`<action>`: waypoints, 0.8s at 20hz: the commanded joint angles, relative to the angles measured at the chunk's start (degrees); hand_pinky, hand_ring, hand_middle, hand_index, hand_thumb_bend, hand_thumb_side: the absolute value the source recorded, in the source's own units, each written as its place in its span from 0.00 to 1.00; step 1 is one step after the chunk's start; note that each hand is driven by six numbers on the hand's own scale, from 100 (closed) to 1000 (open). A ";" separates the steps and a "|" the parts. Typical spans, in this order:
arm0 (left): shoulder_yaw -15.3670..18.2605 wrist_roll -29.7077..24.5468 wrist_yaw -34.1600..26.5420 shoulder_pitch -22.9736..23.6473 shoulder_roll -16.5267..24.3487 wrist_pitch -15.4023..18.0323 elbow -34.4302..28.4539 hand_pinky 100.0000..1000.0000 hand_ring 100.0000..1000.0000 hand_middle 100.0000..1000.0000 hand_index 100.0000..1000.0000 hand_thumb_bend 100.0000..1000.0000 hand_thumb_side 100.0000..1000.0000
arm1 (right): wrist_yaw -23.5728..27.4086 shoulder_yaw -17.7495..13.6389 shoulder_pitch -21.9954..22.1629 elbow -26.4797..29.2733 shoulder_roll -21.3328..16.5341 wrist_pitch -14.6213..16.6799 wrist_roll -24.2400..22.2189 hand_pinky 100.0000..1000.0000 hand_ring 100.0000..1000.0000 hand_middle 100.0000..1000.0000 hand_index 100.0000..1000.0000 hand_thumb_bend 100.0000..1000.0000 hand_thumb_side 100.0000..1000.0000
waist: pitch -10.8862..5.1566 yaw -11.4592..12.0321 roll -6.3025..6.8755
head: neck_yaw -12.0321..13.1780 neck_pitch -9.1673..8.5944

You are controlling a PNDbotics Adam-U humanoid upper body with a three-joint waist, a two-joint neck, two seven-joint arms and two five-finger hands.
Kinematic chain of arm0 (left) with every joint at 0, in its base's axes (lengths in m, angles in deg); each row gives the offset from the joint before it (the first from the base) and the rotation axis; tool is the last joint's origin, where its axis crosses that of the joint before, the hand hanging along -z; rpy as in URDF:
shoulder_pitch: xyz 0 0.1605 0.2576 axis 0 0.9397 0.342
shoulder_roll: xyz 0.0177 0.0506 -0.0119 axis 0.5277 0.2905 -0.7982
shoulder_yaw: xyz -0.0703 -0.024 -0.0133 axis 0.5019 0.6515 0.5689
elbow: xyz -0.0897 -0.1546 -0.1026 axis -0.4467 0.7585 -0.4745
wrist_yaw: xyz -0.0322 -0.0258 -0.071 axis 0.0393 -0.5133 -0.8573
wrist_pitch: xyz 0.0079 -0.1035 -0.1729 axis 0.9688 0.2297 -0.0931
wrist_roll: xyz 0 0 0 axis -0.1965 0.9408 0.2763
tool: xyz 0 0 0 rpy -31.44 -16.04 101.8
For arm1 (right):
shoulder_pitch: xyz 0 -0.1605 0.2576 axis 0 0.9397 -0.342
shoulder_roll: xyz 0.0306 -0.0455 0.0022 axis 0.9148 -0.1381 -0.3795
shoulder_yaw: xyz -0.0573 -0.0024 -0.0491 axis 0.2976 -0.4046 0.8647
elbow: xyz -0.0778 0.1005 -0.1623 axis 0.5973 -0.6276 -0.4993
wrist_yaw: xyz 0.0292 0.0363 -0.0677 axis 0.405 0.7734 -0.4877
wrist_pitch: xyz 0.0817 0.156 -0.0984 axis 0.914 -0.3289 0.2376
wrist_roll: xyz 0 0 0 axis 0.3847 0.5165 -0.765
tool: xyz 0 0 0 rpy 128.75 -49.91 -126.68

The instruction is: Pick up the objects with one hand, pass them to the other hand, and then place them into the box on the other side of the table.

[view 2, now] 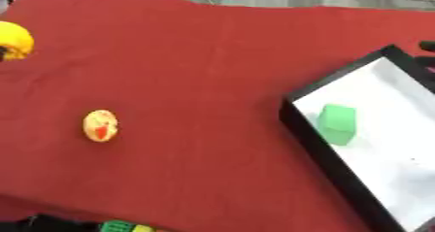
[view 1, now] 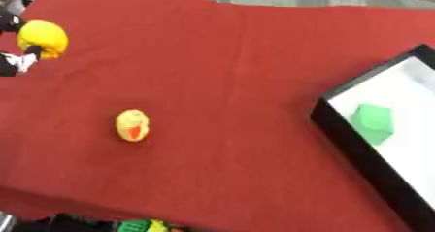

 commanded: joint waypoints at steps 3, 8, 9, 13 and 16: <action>-0.40 0.82 -0.95 -0.48 0.16 -0.29 -4.07 0.89 0.73 0.52 0.59 0.00 0.14 | 1.28 -0.48 -1.00 1.90 -1.49 -0.53 0.24 1.00 1.00 1.00 1.00 0.00 0.60 | -1.30 -0.10 -0.48 | -0.91 -1.62; -1.33 2.10 -0.32 -0.25 -2.03 -0.10 -7.31 0.89 0.73 0.51 0.59 0.00 0.15 | 2.73 0.18 -2.45 3.44 -1.54 -0.60 -0.02 1.00 1.00 1.00 1.00 0.00 0.58 | -1.41 -0.18 -0.56 | -1.59 -2.04; -1.52 2.26 -0.37 -0.09 -2.62 0.03 -7.98 0.89 0.73 0.51 0.59 0.00 0.16 | 2.98 0.35 -2.74 3.78 -1.59 -0.61 -0.12 1.00 1.00 1.00 1.00 0.00 0.57 | -1.42 -0.16 -0.57 | -1.73 -2.11; -2.19 2.41 0.52 0.17 -5.08 0.19 -10.57 0.89 0.73 0.51 0.59 0.00 0.15 | 3.40 1.10 -3.90 4.79 -1.48 -1.06 -0.73 1.00 1.00 1.00 1.00 0.00 0.57 | -1.49 -0.12 -0.60 | -2.09 -1.72; -2.88 3.25 3.02 -0.08 -7.54 0.54 -12.49 0.88 0.73 0.51 0.59 0.00 0.14 | 3.47 2.19 -5.63 5.40 -1.33 -1.35 -1.32 1.00 1.00 1.00 1.00 0.00 0.55 | -1.61 -0.13 -0.60 | -2.29 -1.23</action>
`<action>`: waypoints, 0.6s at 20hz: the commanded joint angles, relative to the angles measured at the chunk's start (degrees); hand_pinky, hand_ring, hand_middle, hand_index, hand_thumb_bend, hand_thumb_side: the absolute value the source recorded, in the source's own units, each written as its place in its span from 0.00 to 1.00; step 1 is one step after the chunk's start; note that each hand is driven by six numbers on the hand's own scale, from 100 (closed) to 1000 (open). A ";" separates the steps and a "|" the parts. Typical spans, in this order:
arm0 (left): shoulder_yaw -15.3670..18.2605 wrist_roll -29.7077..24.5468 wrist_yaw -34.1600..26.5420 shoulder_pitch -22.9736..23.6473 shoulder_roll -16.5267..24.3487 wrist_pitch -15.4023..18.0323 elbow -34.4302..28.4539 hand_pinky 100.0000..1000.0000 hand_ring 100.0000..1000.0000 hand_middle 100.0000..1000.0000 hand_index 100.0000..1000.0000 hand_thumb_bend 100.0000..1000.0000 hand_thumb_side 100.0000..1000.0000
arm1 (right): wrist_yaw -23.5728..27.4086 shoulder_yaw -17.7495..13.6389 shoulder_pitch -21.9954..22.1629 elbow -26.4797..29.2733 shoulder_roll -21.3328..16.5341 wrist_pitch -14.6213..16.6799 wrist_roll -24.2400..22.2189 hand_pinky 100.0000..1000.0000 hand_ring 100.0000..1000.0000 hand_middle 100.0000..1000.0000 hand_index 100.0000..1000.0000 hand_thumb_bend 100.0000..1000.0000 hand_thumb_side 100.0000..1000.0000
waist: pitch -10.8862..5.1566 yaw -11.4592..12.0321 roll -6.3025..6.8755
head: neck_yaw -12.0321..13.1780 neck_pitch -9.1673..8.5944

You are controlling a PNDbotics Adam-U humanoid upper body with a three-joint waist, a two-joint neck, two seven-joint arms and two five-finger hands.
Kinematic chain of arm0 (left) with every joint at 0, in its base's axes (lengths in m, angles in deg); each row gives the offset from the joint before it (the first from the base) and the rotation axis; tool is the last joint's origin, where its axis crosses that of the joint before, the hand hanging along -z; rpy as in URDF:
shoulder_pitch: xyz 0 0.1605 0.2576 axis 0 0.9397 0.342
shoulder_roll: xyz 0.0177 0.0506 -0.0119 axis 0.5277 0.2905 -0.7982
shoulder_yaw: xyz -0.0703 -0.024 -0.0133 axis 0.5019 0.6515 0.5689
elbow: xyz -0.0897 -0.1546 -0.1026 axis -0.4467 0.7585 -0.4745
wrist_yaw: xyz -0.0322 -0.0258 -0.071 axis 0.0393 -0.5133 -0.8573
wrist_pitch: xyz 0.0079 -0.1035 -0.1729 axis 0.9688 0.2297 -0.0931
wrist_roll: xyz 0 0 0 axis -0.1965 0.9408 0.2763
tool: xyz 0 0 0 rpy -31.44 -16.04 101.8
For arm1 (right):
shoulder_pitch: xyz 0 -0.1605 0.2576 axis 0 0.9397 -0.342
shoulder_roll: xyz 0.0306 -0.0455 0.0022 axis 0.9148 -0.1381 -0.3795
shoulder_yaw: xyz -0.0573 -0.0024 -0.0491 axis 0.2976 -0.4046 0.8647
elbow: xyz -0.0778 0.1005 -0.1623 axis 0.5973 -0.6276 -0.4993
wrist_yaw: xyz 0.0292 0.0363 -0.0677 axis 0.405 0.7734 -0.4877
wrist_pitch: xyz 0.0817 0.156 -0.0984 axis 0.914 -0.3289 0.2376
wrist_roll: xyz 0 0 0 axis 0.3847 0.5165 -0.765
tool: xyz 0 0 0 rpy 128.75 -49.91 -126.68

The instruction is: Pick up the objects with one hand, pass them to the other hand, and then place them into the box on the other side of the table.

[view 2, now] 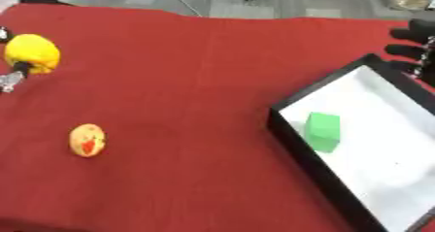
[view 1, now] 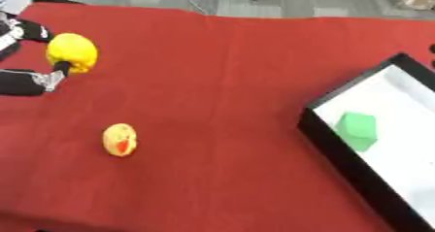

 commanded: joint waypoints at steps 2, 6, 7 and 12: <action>-0.71 1.63 3.82 -0.99 -2.07 0.58 -3.27 0.88 0.73 0.51 0.59 0.00 0.14 | 0.37 1.36 -3.03 1.92 -1.12 -0.09 -0.88 1.00 1.00 1.00 1.00 0.00 0.54 | -1.68 0.01 -0.58 | -0.40 0.28; -1.85 4.27 7.50 -1.65 -5.51 1.25 -5.02 0.86 0.72 0.50 0.59 0.00 0.13 | -0.65 3.85 -6.59 2.86 -0.64 0.85 -2.34 1.00 1.00 1.00 1.00 0.00 0.52 | -2.00 -0.13 -0.59 | -0.81 0.64; -2.09 5.02 8.44 -1.83 -6.32 1.43 -5.32 0.86 0.72 0.50 0.59 0.00 0.13 | -1.09 4.52 -7.45 3.01 -0.49 1.21 -2.81 1.00 1.00 1.00 1.00 0.00 0.51 | -2.10 -0.14 -0.58 | -0.91 0.68; -3.08 8.27 13.45 -2.48 -9.96 2.60 -5.68 0.85 0.72 0.50 0.59 0.00 0.12 | -3.65 7.44 -11.69 3.24 0.52 2.88 -4.26 1.00 1.00 1.00 1.00 0.00 0.47 | -2.60 -0.33 -0.65 | -1.57 0.79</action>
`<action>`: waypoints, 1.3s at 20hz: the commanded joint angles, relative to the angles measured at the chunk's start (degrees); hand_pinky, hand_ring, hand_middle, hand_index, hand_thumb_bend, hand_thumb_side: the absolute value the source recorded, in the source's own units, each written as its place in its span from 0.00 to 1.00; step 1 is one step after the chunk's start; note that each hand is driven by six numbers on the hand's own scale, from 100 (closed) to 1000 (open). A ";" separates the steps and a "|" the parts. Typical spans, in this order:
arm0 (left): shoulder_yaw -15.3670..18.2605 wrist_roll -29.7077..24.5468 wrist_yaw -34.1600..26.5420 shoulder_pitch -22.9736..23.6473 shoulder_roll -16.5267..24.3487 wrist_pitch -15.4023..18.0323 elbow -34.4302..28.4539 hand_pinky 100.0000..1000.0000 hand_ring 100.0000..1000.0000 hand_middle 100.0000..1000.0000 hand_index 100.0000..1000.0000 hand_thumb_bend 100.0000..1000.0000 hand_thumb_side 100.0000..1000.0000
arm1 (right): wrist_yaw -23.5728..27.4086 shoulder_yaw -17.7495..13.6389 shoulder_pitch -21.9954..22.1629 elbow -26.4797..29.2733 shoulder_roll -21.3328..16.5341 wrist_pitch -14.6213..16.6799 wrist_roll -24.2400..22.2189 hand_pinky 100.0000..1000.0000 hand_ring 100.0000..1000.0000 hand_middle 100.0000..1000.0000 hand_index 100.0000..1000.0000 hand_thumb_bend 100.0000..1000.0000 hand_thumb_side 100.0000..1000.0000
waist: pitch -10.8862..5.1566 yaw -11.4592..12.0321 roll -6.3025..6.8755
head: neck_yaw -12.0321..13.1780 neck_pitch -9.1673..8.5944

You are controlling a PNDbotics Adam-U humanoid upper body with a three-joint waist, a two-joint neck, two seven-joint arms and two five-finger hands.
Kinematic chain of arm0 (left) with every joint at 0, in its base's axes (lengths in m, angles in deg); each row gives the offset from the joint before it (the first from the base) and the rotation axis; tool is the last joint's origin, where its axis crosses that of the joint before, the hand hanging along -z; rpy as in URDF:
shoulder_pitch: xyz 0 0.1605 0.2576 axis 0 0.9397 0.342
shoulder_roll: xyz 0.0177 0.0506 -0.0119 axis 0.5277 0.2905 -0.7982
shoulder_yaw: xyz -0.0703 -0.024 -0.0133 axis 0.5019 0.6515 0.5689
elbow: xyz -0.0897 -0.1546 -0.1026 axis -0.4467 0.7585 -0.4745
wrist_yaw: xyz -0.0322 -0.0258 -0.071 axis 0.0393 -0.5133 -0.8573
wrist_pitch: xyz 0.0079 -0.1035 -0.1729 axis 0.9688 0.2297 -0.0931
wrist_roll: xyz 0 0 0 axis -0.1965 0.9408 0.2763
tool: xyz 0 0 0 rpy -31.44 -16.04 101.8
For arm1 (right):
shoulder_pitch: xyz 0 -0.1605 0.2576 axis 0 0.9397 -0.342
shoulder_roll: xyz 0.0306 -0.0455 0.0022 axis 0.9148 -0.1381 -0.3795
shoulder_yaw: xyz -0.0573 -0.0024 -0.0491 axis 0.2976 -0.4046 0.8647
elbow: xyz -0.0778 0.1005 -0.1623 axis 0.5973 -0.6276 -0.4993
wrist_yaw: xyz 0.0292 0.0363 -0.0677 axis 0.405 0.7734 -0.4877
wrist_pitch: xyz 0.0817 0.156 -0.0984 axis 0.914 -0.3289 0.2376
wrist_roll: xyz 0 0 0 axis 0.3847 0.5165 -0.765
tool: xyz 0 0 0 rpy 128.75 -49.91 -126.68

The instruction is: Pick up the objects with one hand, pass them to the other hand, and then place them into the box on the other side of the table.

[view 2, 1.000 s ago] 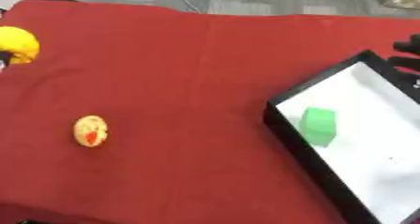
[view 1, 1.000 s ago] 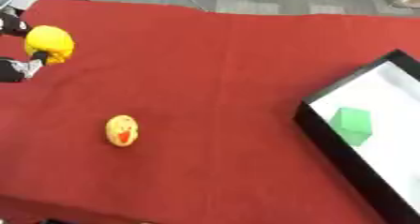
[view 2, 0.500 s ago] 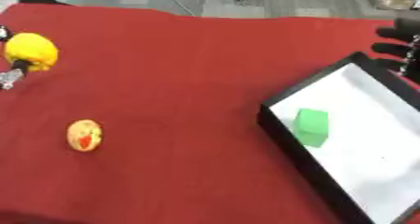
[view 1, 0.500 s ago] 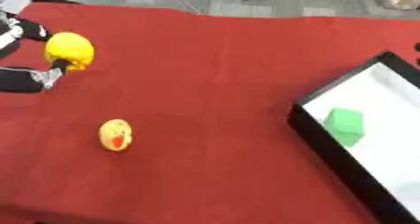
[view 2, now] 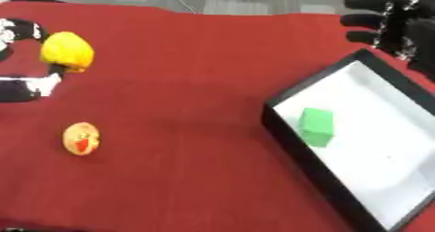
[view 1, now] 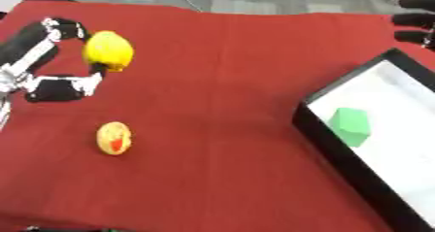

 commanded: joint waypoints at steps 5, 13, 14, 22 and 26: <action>-0.94 3.91 4.41 -1.19 -3.29 2.05 -0.63 0.84 0.70 0.49 0.59 0.00 0.14 | -5.01 3.47 -4.83 0.15 1.23 1.52 -2.74 1.00 1.00 1.00 1.00 0.00 0.46 | -2.78 -0.12 -0.68 | -0.78 0.24; -2.44 8.48 8.21 -0.49 -5.77 4.86 0.21 0.82 0.70 0.49 0.59 0.00 0.12 | -11.16 7.01 -8.43 -1.83 3.36 3.87 -6.31 1.00 1.00 1.00 1.00 0.00 0.41 | -2.76 -0.02 -0.87 | -1.48 0.55; -2.64 8.79 8.51 -0.47 -6.04 5.11 0.42 0.82 0.70 0.48 0.59 0.00 0.12 | -11.84 7.43 -8.86 -2.20 3.60 4.30 -6.58 1.00 1.00 1.00 1.00 0.00 0.40 | -2.76 0.02 -0.90 | -1.58 0.62; -3.95 9.78 9.47 -1.14 -7.68 6.87 1.72 0.82 0.69 0.48 0.58 0.00 0.13 | -16.70 10.77 -12.64 -5.57 5.68 8.65 -8.82 1.00 1.00 1.00 1.00 0.00 0.20 | -2.82 0.23 -1.11 | -2.11 0.93; -4.52 10.11 9.76 -1.71 -8.88 7.62 2.00 0.82 0.69 0.48 0.58 0.00 0.13 | -17.97 12.25 -14.32 -6.95 6.78 9.92 -9.82 1.00 1.00 1.00 1.00 0.00 0.15 | -2.84 0.32 -1.26 | -2.35 1.13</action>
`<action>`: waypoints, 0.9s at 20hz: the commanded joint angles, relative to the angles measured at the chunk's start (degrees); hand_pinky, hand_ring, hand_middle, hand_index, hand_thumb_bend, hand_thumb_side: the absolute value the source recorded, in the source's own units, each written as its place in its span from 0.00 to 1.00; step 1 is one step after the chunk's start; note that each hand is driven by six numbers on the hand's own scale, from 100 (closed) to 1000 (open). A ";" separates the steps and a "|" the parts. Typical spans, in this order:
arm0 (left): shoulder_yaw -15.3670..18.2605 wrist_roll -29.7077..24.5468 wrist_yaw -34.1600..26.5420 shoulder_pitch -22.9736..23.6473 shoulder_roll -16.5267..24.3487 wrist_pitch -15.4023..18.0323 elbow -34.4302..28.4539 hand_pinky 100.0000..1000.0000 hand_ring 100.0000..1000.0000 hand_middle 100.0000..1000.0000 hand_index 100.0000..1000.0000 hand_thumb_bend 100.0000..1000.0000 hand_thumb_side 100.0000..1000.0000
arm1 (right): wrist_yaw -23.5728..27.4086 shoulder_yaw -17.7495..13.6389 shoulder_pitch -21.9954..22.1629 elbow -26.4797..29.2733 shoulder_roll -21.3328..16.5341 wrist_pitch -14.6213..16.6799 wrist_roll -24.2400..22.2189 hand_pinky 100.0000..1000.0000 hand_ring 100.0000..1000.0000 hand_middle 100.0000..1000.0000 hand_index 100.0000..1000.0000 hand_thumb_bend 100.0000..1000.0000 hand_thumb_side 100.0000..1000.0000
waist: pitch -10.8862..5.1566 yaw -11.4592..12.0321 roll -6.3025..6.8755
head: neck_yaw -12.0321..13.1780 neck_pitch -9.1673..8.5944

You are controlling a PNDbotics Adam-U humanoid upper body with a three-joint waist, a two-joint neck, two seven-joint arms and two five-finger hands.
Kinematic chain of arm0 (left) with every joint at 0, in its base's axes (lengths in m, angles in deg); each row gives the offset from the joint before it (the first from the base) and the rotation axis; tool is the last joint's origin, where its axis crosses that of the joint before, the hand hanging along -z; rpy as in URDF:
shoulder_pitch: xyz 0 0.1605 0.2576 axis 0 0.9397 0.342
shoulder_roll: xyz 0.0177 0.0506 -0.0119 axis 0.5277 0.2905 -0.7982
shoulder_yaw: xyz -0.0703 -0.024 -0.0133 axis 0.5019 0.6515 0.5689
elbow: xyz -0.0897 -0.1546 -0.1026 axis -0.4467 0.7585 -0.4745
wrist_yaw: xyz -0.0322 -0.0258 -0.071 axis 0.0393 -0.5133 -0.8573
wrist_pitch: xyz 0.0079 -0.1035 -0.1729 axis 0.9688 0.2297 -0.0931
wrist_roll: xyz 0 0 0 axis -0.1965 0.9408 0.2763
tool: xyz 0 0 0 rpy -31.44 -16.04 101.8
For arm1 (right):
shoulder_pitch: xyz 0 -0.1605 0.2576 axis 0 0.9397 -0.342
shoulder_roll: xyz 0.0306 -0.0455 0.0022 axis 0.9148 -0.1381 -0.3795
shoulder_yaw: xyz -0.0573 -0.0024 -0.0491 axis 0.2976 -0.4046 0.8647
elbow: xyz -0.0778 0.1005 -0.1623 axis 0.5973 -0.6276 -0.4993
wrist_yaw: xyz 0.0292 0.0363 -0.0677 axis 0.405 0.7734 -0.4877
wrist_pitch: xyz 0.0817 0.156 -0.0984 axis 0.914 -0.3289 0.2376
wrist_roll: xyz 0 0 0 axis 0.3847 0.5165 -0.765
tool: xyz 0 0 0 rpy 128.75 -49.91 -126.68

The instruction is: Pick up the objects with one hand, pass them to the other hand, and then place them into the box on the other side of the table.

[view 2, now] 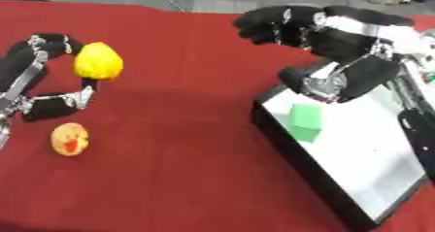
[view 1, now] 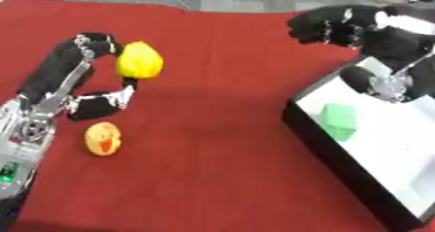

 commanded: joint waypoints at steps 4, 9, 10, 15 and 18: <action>-0.65 1.02 1.43 -1.84 -1.44 1.66 -0.36 0.81 0.69 0.48 0.58 0.00 0.12 | -3.46 1.55 -3.22 -1.83 0.75 0.36 -0.23 1.00 1.00 1.00 1.00 0.00 0.12 | -2.59 0.29 -0.88 | -0.63 0.36; -1.48 1.93 3.42 -2.71 -3.84 3.22 -0.08 0.81 0.68 0.47 0.58 0.00 0.12 | -7.40 3.25 -5.11 -4.04 2.36 -0.35 1.50 1.00 1.00 1.00 1.00 0.00 0.11 | -2.51 0.58 -1.04 | -0.89 0.48; -1.59 2.15 3.73 -2.89 -4.34 3.47 -0.07 0.80 0.68 0.47 0.58 0.00 0.12 | -8.06 3.59 -5.48 -4.56 2.73 -0.35 1.70 1.00 1.00 1.00 1.00 0.00 0.13 | -2.47 0.68 -1.07 | -0.97 0.49; -2.25 2.64 4.40 -3.77 -6.56 4.19 0.23 0.81 0.68 0.47 0.57 0.00 0.13 | -10.24 4.51 -7.21 -7.27 4.30 -1.50 3.00 1.00 1.00 1.00 1.00 0.00 0.14 | -2.30 1.19 -1.18 | -1.52 0.47; -2.72 2.84 4.25 -4.33 -7.97 4.54 0.15 0.81 0.67 0.46 0.57 0.00 0.15 | -11.35 4.88 -8.07 -8.50 5.03 -2.33 4.61 1.00 1.00 1.00 1.00 0.00 0.13 | -2.27 1.52 -1.22 | -2.22 0.57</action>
